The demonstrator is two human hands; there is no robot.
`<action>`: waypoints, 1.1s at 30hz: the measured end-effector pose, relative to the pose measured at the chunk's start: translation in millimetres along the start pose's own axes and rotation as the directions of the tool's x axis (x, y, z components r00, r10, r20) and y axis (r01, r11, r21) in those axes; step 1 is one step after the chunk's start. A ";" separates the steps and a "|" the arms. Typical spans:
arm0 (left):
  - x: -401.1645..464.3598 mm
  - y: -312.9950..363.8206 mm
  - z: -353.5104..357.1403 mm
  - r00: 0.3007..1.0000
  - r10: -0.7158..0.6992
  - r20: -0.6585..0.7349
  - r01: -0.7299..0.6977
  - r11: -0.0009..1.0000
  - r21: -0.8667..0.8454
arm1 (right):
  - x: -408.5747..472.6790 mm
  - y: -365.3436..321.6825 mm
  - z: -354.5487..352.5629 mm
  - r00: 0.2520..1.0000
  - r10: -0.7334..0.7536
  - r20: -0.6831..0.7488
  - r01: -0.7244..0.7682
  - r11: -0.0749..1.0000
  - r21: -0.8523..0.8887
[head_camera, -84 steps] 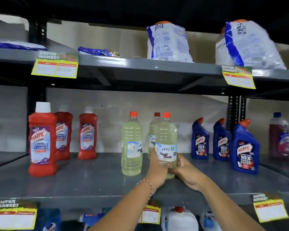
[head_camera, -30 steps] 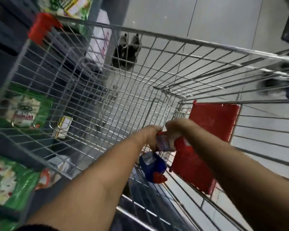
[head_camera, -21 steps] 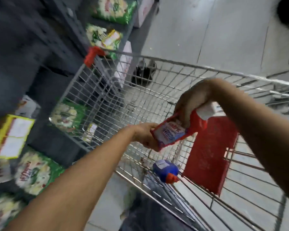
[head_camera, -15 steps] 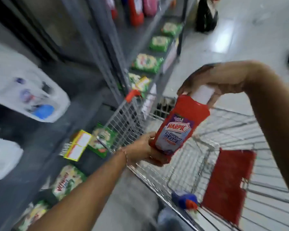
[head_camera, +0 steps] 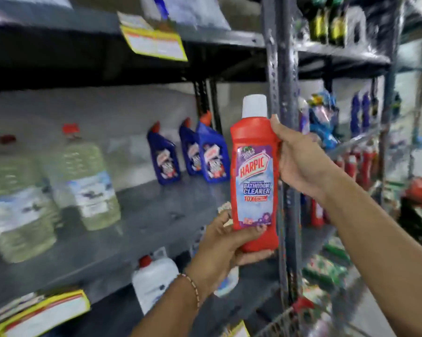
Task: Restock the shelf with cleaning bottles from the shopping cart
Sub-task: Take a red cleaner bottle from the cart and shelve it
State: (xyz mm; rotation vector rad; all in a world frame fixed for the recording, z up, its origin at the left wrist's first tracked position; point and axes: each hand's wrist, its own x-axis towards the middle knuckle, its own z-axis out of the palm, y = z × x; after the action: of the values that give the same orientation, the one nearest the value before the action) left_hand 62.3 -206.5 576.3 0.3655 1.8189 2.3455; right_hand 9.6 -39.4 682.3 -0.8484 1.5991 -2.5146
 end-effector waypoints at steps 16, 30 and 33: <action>-162.8 119.0 -193.5 0.698 0.495 -0.517 -0.271 0.852 0.449 | 39.0 109.6 273.9 0.925 -0.066 0.374 0.233 0.876 -0.422; -281.0 148.6 -380.1 0.586 0.417 -0.695 0.112 0.808 0.579 | 51.0 272.4 462.9 0.916 0.060 0.395 0.160 0.851 -0.500; -282.6 149.5 -398.2 0.559 0.421 -0.714 0.220 0.755 0.618 | 56.2 301.6 468.7 0.908 0.143 0.394 0.088 0.854 -0.512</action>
State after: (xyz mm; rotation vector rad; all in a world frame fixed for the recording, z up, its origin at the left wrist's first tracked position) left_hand 225.5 -689.9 599.4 -0.7997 3.1385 1.9384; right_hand 105.9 -584.9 598.7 -1.2916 2.1146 -1.6971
